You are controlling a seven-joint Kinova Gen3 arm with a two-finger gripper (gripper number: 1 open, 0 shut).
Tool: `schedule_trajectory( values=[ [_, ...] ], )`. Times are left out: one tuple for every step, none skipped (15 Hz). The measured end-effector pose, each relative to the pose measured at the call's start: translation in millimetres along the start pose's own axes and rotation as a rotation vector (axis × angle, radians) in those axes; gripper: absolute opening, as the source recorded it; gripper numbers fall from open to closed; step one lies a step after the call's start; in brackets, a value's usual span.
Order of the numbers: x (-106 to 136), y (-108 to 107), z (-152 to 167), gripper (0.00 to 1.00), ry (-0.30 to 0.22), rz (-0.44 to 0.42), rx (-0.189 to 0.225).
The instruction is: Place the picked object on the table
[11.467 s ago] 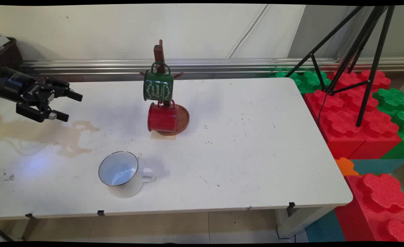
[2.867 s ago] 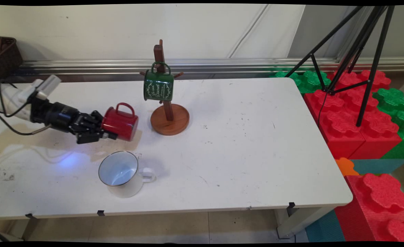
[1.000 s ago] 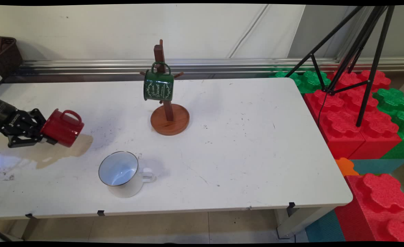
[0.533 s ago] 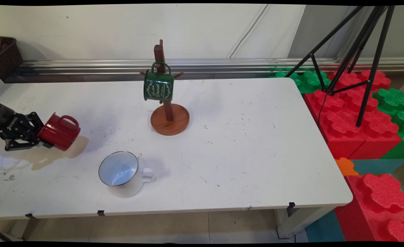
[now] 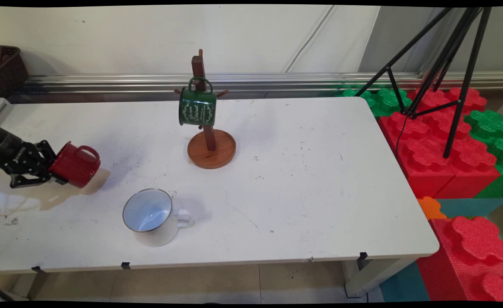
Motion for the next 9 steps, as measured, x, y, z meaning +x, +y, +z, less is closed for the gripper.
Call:
schedule_trajectory(
  values=[
    [0.5, -1.1, 0.5, 0.00, -0.006, 0.000, 0.003],
    [0.7, -1.7, 0.8, 0.00, -0.010, 0.001, 0.005],
    [0.9, -2.7, 1.3, 0.00, -0.016, 0.003, 0.007],
    [0.8, -3.7, 1.9, 0.00, -0.024, 0.006, 0.009],
    [0.7, -4.1, 2.4, 0.00, -0.030, 0.010, 0.010],
    [0.6, -4.2, 3.0, 0.00, -0.036, 0.013, 0.009],
    [0.3, -4.0, 3.6, 0.00, -0.041, 0.017, 0.008],
    [0.4, -3.7, 4.5, 0.00, -0.046, 0.022, 0.007],
    [0.3, -3.2, 5.3, 0.00, -0.051, 0.026, 0.005]
  ],
)
